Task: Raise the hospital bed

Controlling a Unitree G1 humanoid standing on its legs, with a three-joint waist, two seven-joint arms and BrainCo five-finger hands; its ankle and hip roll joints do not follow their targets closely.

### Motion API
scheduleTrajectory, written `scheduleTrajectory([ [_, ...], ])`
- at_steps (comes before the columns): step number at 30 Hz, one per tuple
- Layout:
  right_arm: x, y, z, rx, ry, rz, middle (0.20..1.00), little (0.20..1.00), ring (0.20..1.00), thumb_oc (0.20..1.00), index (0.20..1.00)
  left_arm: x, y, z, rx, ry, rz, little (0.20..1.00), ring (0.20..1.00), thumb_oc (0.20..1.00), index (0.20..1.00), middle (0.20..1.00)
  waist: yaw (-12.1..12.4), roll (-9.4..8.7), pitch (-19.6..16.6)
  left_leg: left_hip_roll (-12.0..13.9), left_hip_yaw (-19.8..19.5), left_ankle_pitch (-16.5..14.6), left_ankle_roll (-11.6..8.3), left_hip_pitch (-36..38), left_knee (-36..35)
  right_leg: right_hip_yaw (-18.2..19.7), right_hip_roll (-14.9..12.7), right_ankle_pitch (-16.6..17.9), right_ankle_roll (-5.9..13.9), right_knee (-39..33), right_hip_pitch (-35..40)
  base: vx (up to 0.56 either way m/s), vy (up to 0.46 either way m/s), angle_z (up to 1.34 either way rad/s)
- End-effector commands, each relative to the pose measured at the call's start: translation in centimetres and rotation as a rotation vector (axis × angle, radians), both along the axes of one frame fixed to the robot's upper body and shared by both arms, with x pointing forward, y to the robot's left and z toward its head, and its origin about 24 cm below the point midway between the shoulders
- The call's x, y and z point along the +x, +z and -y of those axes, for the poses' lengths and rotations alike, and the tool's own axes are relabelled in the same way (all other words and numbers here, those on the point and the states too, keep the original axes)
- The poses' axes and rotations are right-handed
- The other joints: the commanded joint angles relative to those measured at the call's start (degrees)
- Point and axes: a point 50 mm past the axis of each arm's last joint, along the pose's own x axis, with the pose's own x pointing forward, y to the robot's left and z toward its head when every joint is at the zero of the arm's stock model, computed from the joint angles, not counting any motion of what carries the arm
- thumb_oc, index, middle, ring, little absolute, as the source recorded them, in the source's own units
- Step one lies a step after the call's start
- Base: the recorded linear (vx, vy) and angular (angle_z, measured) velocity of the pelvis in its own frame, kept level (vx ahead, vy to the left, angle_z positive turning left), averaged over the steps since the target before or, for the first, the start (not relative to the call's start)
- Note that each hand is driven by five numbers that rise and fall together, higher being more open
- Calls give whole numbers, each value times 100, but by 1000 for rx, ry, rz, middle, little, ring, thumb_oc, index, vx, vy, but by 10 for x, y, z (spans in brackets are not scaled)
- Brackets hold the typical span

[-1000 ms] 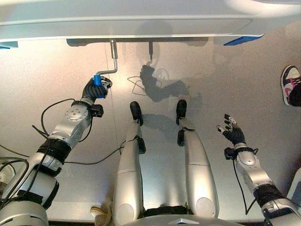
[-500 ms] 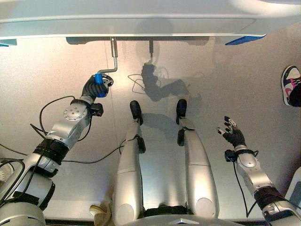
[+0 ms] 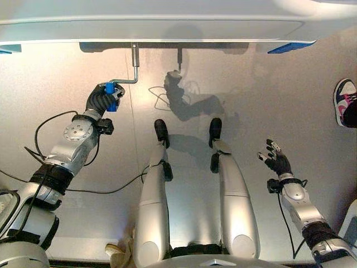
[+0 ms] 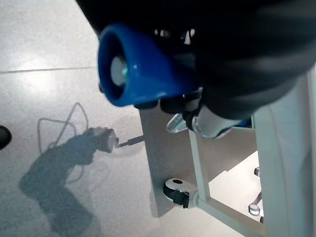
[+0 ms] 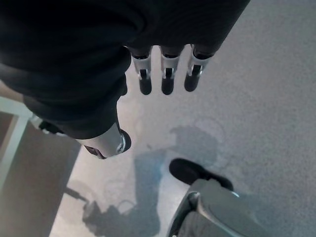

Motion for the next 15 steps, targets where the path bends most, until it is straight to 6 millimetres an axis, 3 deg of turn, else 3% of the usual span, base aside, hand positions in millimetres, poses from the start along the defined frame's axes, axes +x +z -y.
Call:
scheduleTrajectory([
  [1, -19, 0, 22, -63, -35, -12, 1000, 1000, 1000, 1000, 1000, -10, 35, -46, 35, 164, 140, 200, 200, 200, 200, 200, 80, 92, -111, -10, -87, -824, -45, -37, 889, 59, -418, 411, 779, -426, 325, 9, 77, 0],
  [5, -19, 1, 23, -65, -34, -10, 1000, 1000, 1000, 1000, 1000, -11, 32, -62, 63, 233, 114, 200, 200, 200, 200, 200, 51, 69, -111, -35, -38, -905, -16, -115, 1000, 110, -457, 462, 820, -453, 302, 13, 73, -1],
  [15, -18, 3, 21, -61, -19, -3, 1000, 1000, 1000, 1000, 1000, -7, 31, -77, 177, 312, 61, 200, 200, 200, 200, 200, -65, -58, -111, -58, 97, -1109, 38, -343, 1296, 237, -508, 650, 927, -662, 240, 17, 79, -3],
])
